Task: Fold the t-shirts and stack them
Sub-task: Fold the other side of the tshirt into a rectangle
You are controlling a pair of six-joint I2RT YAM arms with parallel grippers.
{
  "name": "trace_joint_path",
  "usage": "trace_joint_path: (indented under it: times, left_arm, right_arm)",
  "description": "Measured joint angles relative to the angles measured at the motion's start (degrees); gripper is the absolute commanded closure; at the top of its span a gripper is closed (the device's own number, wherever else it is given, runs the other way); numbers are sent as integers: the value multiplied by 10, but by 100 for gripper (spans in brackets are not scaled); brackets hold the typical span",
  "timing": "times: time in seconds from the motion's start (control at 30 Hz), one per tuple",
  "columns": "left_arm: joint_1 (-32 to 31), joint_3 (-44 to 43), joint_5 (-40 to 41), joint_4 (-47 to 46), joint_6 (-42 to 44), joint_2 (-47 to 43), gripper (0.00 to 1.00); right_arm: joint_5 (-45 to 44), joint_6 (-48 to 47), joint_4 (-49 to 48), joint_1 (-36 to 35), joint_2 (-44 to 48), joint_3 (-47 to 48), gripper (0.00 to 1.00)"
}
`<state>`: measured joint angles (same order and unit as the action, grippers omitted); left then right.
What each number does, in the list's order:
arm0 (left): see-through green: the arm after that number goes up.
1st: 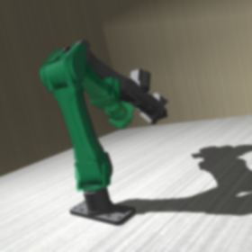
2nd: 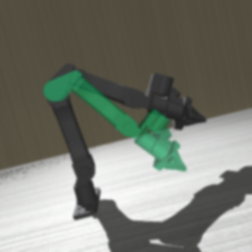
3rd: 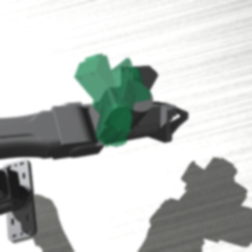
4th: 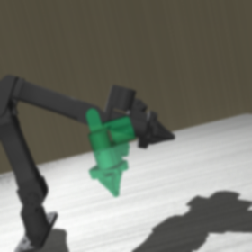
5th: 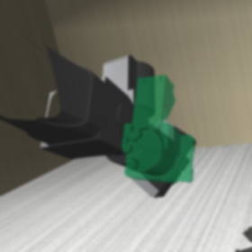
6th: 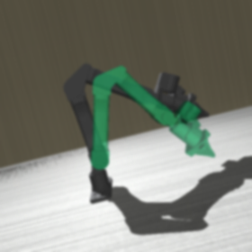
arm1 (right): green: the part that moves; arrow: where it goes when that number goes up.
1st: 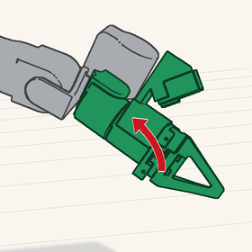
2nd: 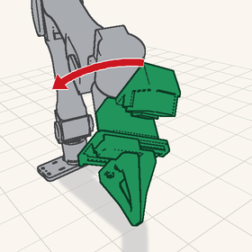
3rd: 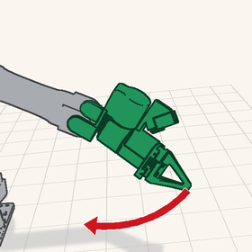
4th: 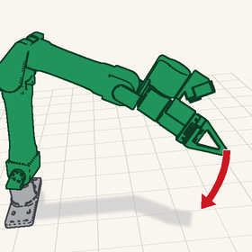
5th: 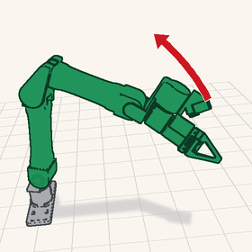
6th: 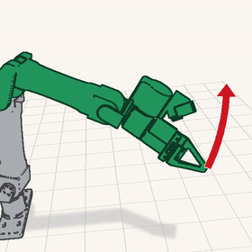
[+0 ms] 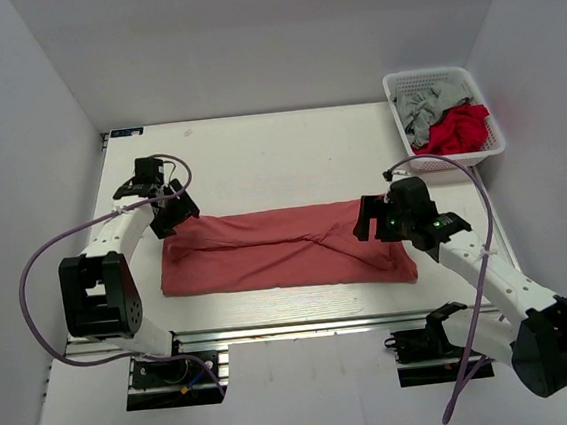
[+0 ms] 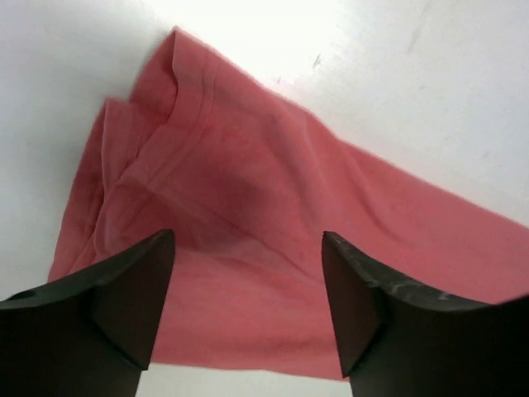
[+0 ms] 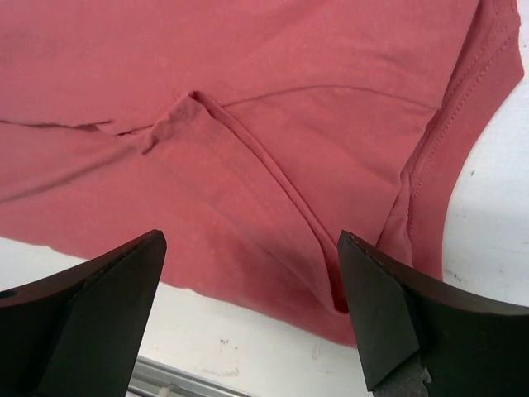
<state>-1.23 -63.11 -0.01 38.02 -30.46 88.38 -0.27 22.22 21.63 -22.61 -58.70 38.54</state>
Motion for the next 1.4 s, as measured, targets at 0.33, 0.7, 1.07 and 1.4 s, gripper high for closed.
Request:
trace_joint_path:
  times: [0.33,0.7,1.07,1.4]
  left_arm:
    - [-7,-3,72,108,-14,14,24]
    - [-7,-7,81,77,-31,96,73]
    - [-7,-72,87,88,-23,102,100]
    - [-12,-220,83,104,42,129,100]
  right_arm:
    - [-18,-2,-16,0,-37,3,10]
    - [-24,-8,-21,0,-77,7,10]
    - [-25,-10,-25,0,-88,11,10]
    - [-22,-10,-38,0,-93,10,11]
